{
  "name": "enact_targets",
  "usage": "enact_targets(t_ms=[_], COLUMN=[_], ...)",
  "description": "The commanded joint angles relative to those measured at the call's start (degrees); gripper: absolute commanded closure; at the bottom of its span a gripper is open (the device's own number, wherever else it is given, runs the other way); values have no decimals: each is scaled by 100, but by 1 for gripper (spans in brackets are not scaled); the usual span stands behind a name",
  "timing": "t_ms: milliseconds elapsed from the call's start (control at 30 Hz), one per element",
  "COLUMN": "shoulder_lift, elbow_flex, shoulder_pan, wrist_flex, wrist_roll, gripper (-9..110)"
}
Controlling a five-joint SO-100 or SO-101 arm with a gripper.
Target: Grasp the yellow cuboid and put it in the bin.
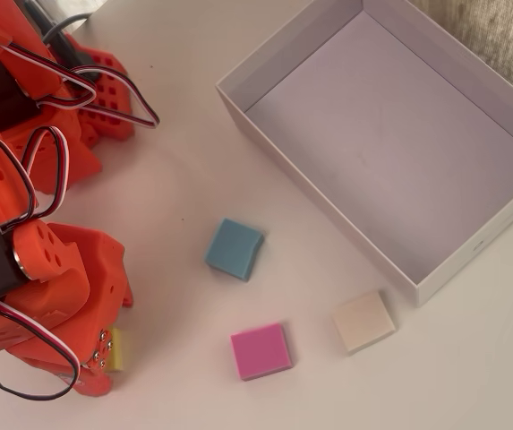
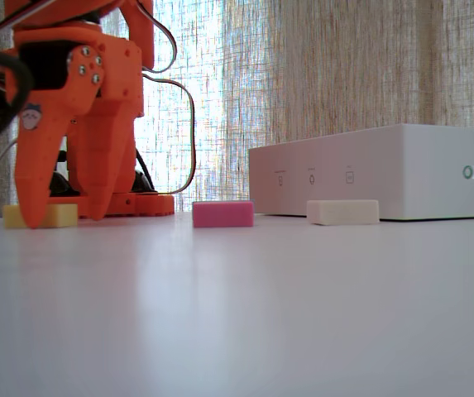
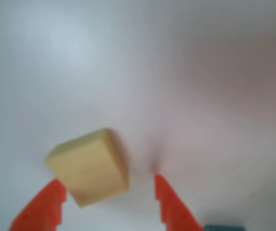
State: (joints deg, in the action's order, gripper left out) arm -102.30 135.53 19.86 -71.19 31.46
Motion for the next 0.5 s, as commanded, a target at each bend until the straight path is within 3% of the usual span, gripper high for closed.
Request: enact_targets(t_ms=[0,467], shoulder_lift=[44,439], elbow_flex=[141,299], shoulder_pan=[70,686], wrist_flex=[18,246], wrist_roll=[-88,-536], gripper=[80,78])
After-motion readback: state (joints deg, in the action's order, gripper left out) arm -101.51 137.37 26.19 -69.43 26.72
